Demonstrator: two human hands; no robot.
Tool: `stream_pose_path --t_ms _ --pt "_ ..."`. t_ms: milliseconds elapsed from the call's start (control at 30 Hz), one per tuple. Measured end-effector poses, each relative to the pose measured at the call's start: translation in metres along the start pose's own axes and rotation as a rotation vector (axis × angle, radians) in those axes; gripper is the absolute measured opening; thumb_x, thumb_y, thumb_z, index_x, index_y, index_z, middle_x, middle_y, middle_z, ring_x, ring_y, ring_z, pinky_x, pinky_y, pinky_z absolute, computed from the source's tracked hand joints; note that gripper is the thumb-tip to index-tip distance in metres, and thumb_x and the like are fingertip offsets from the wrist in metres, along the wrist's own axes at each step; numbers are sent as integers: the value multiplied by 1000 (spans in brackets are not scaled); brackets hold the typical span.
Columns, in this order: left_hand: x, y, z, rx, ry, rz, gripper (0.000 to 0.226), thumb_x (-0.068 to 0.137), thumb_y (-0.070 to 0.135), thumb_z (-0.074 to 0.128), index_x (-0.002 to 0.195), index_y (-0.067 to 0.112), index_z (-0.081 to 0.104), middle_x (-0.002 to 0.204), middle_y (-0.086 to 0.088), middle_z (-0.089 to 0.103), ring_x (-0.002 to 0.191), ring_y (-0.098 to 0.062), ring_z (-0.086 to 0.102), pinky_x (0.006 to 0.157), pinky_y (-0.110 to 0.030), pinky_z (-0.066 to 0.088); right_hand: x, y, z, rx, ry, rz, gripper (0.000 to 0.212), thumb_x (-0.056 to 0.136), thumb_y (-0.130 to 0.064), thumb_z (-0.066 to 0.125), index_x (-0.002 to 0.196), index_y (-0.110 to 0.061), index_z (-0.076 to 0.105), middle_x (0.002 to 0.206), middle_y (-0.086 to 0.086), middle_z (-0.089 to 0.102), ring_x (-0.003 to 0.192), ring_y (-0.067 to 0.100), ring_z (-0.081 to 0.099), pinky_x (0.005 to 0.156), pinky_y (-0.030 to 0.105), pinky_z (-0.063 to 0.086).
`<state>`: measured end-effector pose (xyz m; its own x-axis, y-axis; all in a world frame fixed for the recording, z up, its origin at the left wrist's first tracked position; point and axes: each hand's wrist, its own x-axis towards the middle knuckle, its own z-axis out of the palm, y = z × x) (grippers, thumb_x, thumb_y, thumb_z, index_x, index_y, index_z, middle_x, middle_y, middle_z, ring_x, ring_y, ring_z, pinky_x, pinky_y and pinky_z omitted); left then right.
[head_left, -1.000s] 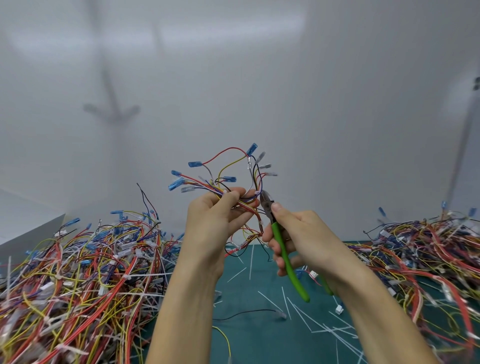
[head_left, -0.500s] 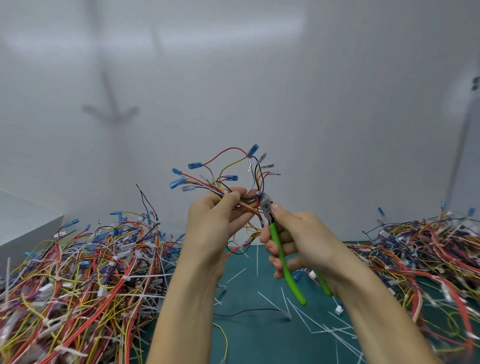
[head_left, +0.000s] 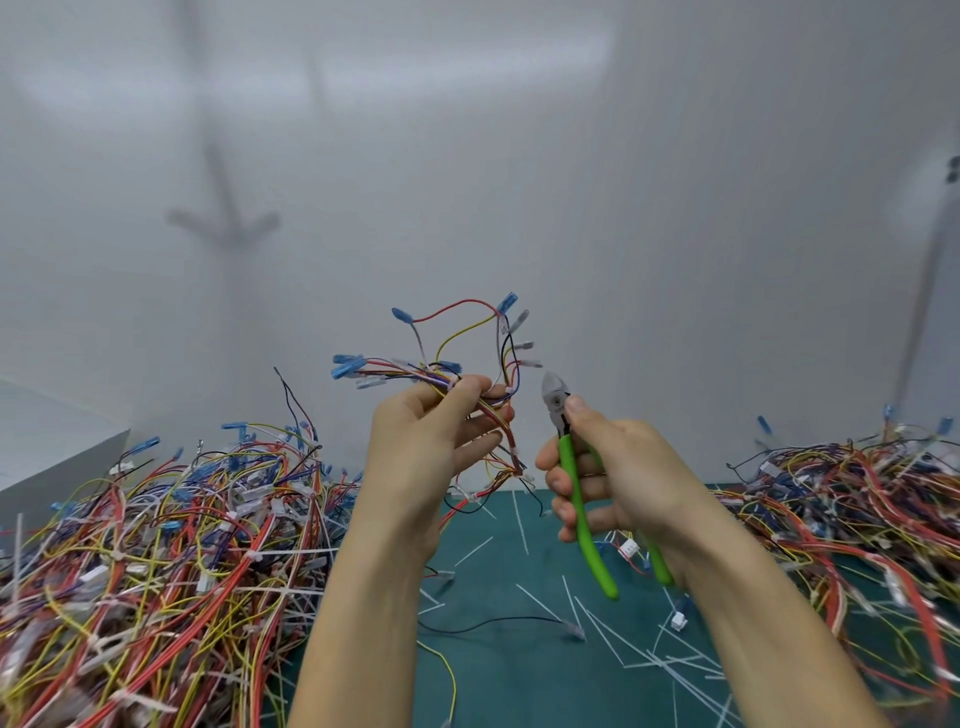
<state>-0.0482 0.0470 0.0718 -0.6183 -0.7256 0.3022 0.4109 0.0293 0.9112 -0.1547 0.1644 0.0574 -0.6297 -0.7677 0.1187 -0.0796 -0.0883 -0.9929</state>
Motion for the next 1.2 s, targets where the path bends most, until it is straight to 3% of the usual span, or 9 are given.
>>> stream_pose_path --t_ms 133,333,500,633,733,800,933,1100,1200 --pt "1 0 -3 57 15 23 20 95 25 62 97 8 72 93 -3 78 87 -21 75 77 -32 62 -1 -2 -6 -4 35 -14 56 104 -47 40 82 -2 66 56 4 55 45 20 54 49 33 54" --pt "-1 3 -4 127 69 104 25 87 40 68 86 16 76 87 1 78 73 -19 76 63 -23 60 -2 -3 -5 -60 66 -79 56 104 -46 42 82 -1 67 56 3 56 47 18 52 50 34 55" --pt "-2 2 -2 260 23 170 33 86 45 62 85 15 75 80 2 77 64 -17 74 55 -19 55 -3 -2 2 -146 46 -248 37 90 -38 68 88 -1 70 59 2 56 52 19 53 56 38 54" --pt "-1 4 1 396 -30 226 30 98 33 54 86 14 74 79 1 76 62 -15 72 56 -22 56 -5 -1 10 -277 183 -431 26 73 -44 78 81 -20 71 56 -1 61 52 17 55 57 47 55" --pt "-4 8 1 492 -90 299 27 102 21 49 90 21 73 83 5 75 61 -16 71 54 -25 55 -5 -2 12 -305 243 -497 22 77 -41 72 78 -19 68 55 4 58 52 25 53 56 51 52" --pt "-6 11 2 491 -114 324 27 103 20 47 95 24 73 86 7 75 62 -16 71 54 -25 55 -5 -3 12 -260 262 -500 17 82 -32 71 77 -16 68 53 2 57 50 22 52 55 51 53" --pt "-9 18 -2 455 -94 333 25 100 28 52 92 24 75 82 7 76 65 -15 72 58 -22 54 -6 -7 7 -61 254 -485 16 91 -10 68 75 -11 71 56 1 59 51 16 54 53 35 55" --pt "-9 25 -14 340 56 371 30 95 30 61 72 17 76 67 -3 73 65 -16 71 65 -21 57 -8 -12 -2 154 203 -407 15 96 -8 60 85 -3 68 57 -1 57 53 15 55 52 28 55" --pt "-6 23 -23 389 111 328 28 88 41 66 74 18 74 67 1 72 74 -17 72 76 -33 61 -8 -13 -8 254 164 -361 13 95 -9 60 87 -2 67 57 0 55 49 16 55 52 28 53"
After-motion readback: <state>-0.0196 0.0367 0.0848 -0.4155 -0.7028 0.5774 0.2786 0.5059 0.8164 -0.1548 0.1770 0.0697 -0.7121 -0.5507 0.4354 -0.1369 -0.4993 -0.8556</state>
